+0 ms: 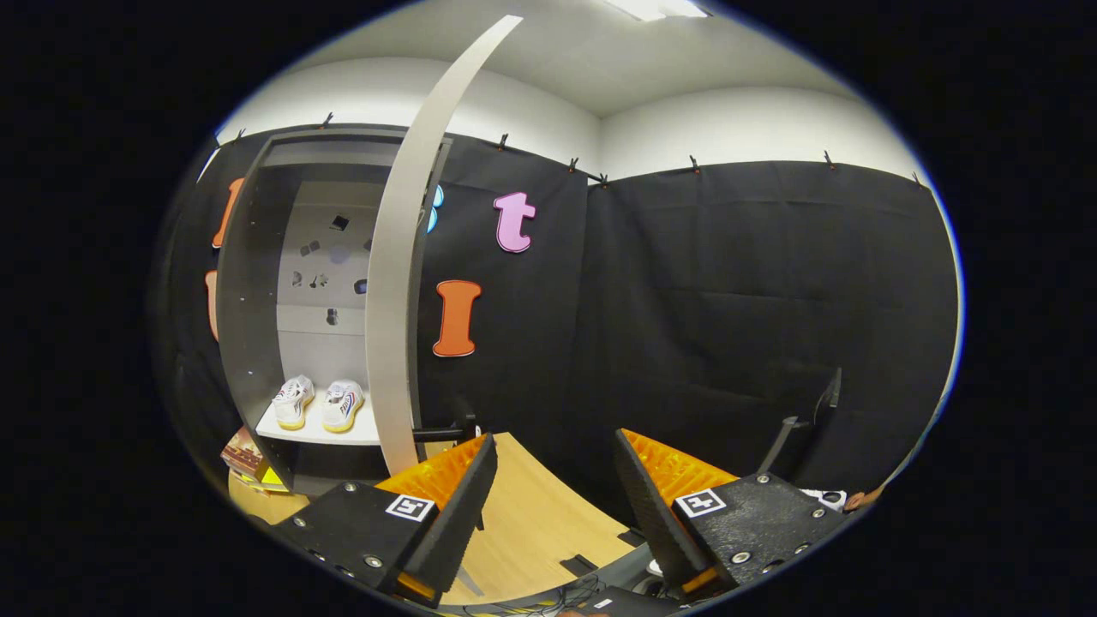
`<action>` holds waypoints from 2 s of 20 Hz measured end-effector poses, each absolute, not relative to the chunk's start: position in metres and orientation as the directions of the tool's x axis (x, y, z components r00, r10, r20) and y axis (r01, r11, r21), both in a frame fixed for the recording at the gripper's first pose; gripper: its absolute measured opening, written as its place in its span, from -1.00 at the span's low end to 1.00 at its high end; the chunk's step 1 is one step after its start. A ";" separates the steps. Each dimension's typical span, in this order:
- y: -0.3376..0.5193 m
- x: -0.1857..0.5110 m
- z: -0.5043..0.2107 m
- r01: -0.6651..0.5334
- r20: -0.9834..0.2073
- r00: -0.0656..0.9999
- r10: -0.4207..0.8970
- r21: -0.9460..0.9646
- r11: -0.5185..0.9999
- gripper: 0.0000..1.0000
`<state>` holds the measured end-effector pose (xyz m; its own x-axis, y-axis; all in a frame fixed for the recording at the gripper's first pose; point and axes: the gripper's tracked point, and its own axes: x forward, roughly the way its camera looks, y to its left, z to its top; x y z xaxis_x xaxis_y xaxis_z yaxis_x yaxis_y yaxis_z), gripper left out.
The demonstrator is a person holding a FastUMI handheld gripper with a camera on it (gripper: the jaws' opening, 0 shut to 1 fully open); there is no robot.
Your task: Open the shoe cabinet door, grab the shoes and put them into the shoe cabinet, then close the shoe cabinet door.
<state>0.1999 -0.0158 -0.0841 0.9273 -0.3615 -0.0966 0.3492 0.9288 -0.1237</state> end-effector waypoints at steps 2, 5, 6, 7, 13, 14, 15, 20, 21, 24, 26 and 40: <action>-0.011 0.197 -0.079 0.349 -0.085 0.930 -0.358 -0.099 0.932 0.74; -0.012 0.194 -0.059 0.365 -0.047 0.929 -0.367 -0.040 0.930 0.74; -0.014 0.194 -0.059 0.377 -0.046 0.924 -0.379 -0.055 0.925 0.74; -0.015 0.194 -0.059 0.378 -0.046 0.923 -0.381 -0.064 0.924 0.74; 0.019 0.188 -0.054 0.294 -0.036 0.954 -0.299 -0.096 0.951 0.74; 0.023 0.187 -0.054 0.298 -0.042 0.952 -0.303 -0.090 0.950 0.73; 0.029 0.187 -0.054 0.295 -0.049 0.953 -0.299 -0.075 0.953 0.73; 0.067 0.184 -0.055 0.241 -0.057 0.968 -0.244 -0.046 0.969 0.73; 0.076 0.184 -0.055 0.229 -0.061 0.971 -0.231 -0.037 0.973 0.73; 0.102 0.187 -0.056 0.200 -0.063 0.978 -0.199 0.001 0.980 0.74; 0.119 0.188 -0.058 0.185 -0.063 0.981 -0.183 0.042 0.982 0.73; 0.239 0.239 -0.066 0.045 -0.062 0.997 -0.038 0.117 0.992 0.86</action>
<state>0.2388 0.2393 -0.0660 0.9974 -0.0376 -0.0617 0.0447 0.9921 0.1171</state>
